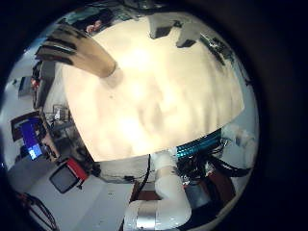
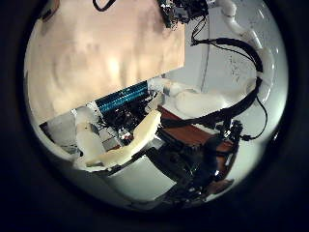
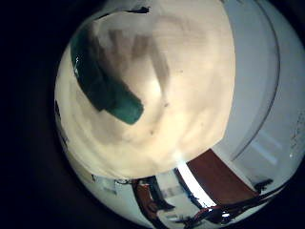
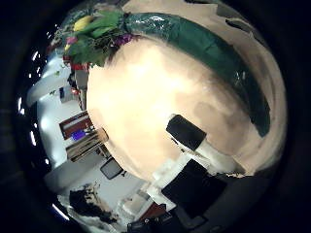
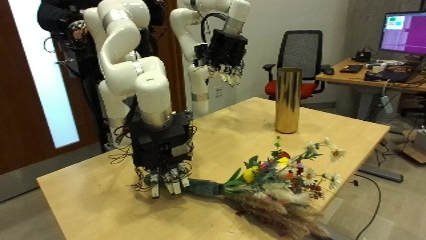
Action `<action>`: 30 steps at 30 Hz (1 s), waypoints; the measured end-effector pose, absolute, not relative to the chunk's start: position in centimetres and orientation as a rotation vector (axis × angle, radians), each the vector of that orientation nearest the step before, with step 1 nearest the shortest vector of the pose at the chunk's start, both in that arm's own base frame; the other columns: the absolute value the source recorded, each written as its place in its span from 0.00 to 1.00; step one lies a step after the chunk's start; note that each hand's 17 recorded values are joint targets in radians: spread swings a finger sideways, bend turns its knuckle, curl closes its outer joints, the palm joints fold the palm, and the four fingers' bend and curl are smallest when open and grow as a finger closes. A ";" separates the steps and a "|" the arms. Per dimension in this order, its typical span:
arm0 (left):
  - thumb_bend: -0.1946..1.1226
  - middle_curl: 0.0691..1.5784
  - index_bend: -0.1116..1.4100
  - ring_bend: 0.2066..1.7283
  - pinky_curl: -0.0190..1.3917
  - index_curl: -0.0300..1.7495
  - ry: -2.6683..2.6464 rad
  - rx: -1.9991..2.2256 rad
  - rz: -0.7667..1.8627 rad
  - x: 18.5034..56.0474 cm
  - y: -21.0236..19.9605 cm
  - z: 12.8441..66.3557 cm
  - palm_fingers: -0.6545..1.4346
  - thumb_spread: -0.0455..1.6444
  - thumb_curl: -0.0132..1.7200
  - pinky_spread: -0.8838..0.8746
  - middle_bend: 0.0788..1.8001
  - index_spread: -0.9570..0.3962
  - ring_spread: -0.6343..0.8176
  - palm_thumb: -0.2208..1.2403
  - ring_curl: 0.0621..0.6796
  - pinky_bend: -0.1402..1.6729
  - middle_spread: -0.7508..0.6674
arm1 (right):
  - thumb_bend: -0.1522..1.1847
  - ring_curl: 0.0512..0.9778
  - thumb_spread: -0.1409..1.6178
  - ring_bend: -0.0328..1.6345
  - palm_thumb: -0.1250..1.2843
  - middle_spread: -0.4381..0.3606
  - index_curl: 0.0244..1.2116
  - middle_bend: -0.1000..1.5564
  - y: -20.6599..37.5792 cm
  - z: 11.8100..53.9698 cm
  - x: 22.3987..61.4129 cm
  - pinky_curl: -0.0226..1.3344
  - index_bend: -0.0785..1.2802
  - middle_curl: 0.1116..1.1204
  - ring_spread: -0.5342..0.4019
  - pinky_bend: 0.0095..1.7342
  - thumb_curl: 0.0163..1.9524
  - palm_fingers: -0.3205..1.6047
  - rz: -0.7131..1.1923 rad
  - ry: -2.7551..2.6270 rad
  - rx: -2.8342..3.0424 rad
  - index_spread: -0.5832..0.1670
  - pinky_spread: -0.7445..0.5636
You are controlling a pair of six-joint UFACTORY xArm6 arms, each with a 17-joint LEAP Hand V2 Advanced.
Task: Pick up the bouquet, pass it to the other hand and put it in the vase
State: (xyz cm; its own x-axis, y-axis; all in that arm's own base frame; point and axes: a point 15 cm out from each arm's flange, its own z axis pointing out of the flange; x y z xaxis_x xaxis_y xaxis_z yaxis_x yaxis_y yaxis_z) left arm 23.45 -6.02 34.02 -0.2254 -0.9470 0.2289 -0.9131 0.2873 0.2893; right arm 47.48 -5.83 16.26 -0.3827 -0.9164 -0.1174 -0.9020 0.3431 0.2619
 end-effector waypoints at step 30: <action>0.13 0.18 0.18 0.20 0.22 0.20 -2.201 1.701 -0.123 23.5 -6.5 34.9 0.42 0.58 0.18 0.78 0.09 0.87 0.77 0.38 0.18 0.19 0.74 | 0.10 0.15 0.67 0.54 0.58 0.64 0.26 0.39 -6.5 13.2 48.3 0.10 0.19 0.26 0.52 0.31 0.20 0.39 -0.497 -2.497 1.679 0.63 0.66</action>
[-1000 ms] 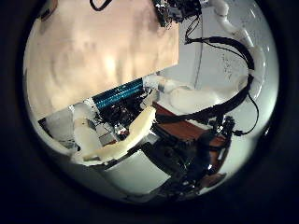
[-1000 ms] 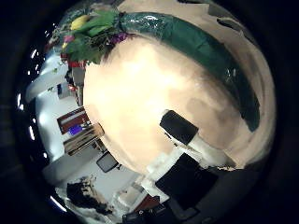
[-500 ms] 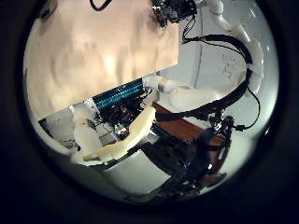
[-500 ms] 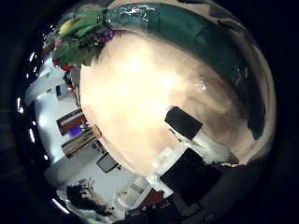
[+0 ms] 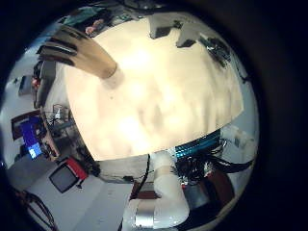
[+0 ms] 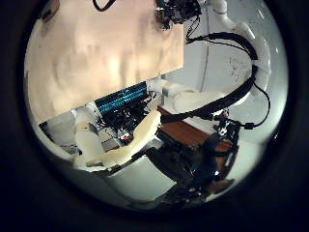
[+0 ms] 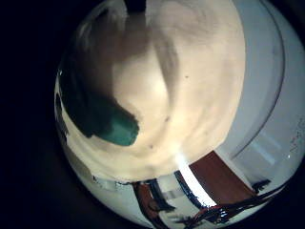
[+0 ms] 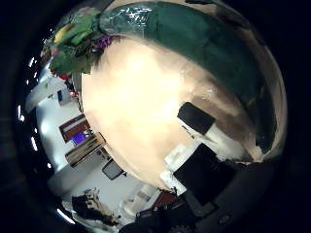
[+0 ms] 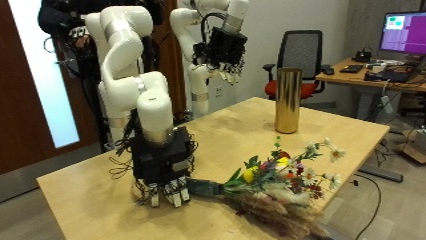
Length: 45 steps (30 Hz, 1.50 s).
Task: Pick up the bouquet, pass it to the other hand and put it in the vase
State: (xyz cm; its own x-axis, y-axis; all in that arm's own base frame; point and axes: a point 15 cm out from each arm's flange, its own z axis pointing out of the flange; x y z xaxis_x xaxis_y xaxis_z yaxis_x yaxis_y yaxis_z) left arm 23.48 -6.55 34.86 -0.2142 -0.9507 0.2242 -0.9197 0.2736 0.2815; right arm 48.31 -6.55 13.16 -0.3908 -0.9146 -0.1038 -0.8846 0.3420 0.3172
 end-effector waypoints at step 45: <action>0.13 0.18 0.18 0.21 0.22 0.20 -2.208 1.707 -0.118 23.5 -6.5 35.2 0.42 0.59 0.18 0.78 0.09 0.87 0.79 0.39 0.18 0.19 0.75 | 0.13 0.54 0.59 0.88 0.89 0.31 0.79 0.83 -5.7 21.7 49.5 0.36 0.74 0.66 0.34 0.86 0.29 0.75 -0.429 -2.517 1.789 0.29 0.37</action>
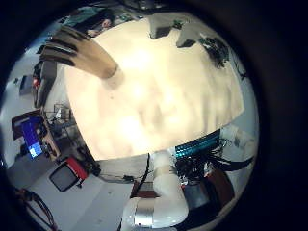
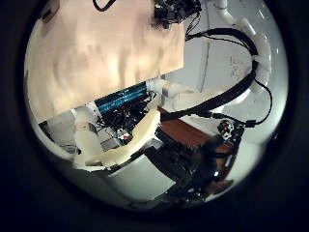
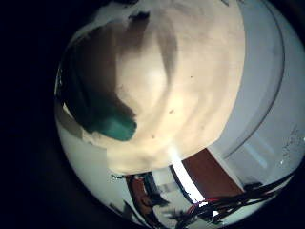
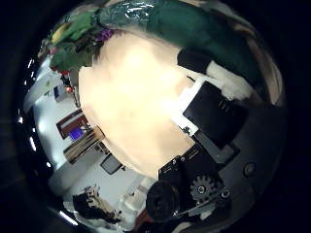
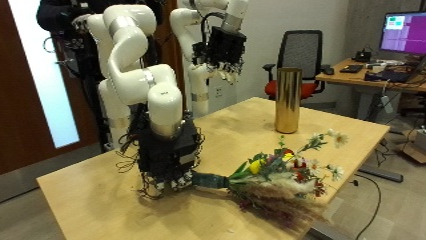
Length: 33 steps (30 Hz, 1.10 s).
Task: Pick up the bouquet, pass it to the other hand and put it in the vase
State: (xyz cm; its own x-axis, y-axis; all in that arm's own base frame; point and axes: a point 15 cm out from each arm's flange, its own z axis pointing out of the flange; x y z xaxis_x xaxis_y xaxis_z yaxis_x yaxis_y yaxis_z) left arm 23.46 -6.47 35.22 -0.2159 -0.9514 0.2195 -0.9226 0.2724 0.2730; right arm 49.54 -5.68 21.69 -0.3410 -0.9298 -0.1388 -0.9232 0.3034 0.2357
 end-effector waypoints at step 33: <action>0.13 0.19 0.19 0.21 0.21 0.21 -2.013 1.814 0.376 28.5 -4.0 40.6 0.46 0.60 0.18 0.76 0.12 0.86 0.75 0.37 0.17 0.18 0.70 | 0.10 0.63 0.27 0.88 0.95 0.39 0.92 0.88 6.1 51.6 38.3 0.52 0.76 0.66 0.37 0.75 0.47 0.75 -0.708 -2.650 2.910 0.34 0.41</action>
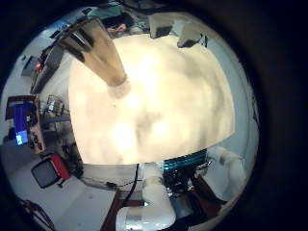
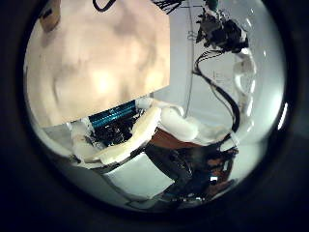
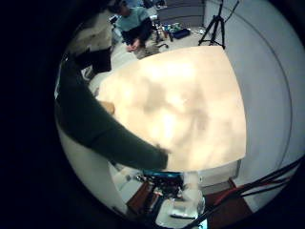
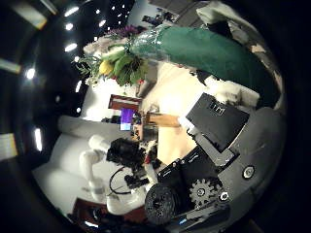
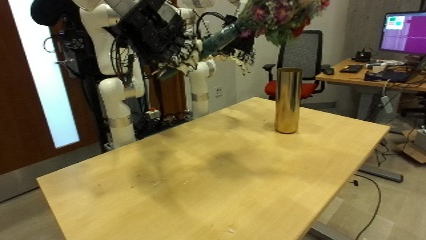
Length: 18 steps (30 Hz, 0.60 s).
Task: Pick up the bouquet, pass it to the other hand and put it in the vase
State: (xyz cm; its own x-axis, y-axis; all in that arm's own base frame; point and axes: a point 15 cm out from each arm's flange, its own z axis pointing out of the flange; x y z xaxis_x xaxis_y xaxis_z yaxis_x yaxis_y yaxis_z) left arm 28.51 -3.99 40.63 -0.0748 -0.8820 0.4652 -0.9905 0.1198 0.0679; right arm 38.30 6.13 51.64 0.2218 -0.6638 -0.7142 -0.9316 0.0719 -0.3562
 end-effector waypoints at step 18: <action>0.12 0.19 0.18 0.23 0.22 0.19 -1.838 1.573 1.012 29.3 -6.5 49.1 0.44 0.49 0.18 0.76 0.12 0.89 0.76 0.20 0.17 0.19 0.72 | 0.10 0.63 0.21 0.89 0.93 0.39 0.90 0.89 7.9 53.6 33.6 0.61 0.79 0.65 0.37 0.70 0.48 0.75 0.725 0.972 -1.574 0.37 0.39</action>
